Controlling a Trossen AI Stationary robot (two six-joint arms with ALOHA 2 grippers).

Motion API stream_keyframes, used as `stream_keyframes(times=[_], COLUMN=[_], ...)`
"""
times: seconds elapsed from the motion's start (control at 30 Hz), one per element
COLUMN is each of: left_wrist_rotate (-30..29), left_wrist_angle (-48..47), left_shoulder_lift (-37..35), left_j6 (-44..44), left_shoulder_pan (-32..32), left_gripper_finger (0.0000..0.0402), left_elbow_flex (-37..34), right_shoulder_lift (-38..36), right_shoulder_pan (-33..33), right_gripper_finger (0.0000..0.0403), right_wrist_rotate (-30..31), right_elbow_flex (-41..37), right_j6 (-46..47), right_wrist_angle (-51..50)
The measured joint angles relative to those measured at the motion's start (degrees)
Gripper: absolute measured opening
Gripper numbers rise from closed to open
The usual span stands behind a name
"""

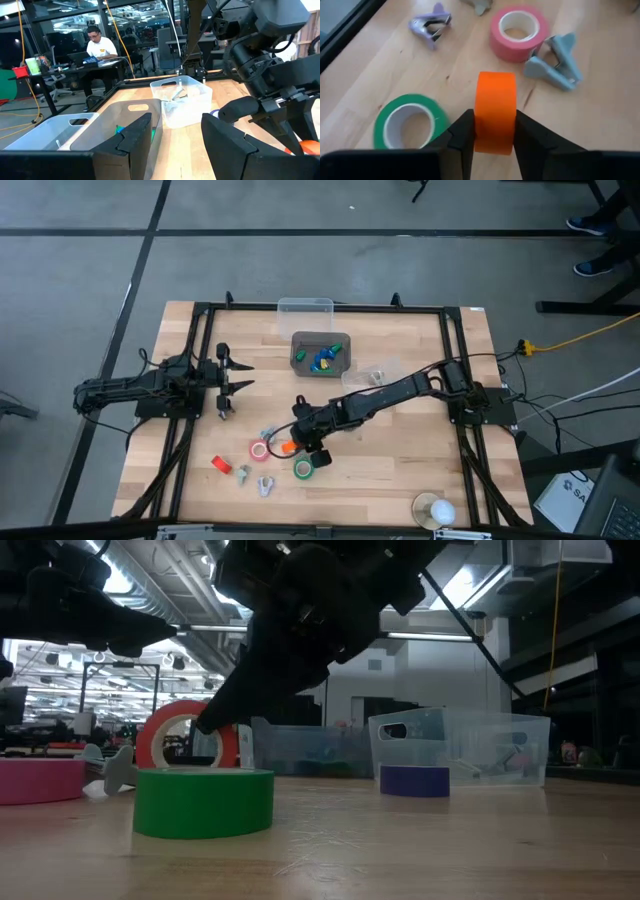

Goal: Pick and place Stapler, Stapler remover, tape
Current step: Put the orange tape into the top transparent bin

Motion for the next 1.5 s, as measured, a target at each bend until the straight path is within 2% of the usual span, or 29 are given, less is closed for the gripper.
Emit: stream_keyframes(times=[0.07, 0.27, 0.37, 0.67, 1.03, 1.5], left_wrist_rotate=[0.00, 0.00, 0.00, 0.00, 0.00, 0.00], left_wrist_angle=[0.00, 0.00, 0.00, 0.00, 0.00, 0.00], left_shoulder_lift=[0.00, 0.00, 0.02, 0.00, 0.00, 0.00], left_j6=[0.00, 0.00, 0.00, 0.01, 0.01, 0.00], left_shoulder_pan=[0.01, 0.00, -0.01, -0.01, 0.00, 0.01], left_gripper_finger=[0.0169, 0.0169, 0.0169, 0.0169, 0.0169, 0.0169], left_elbow_flex=[0.00, 0.01, 0.01, 0.01, -0.01, -0.01], right_shoulder_lift=[-0.04, -2.82, -4.75, -11.67, -19.46, -19.45], right_shoulder_pan=[-0.75, -4.76, -7.03, -13.33, -22.86, -37.71], right_gripper_finger=[0.0115, 0.0105, 0.0105, 0.0110, 0.0112, 0.0111], right_wrist_rotate=[-0.40, -8.31, -9.44, -9.66, -8.64, -6.86], right_elbow_flex=[0.00, 0.00, 0.00, 0.02, 0.04, 0.04], right_j6=[-1.39, -4.15, -4.37, -7.10, -7.06, -4.04], right_wrist_angle=[1.08, 3.45, 2.56, -3.28, -3.27, -2.21])
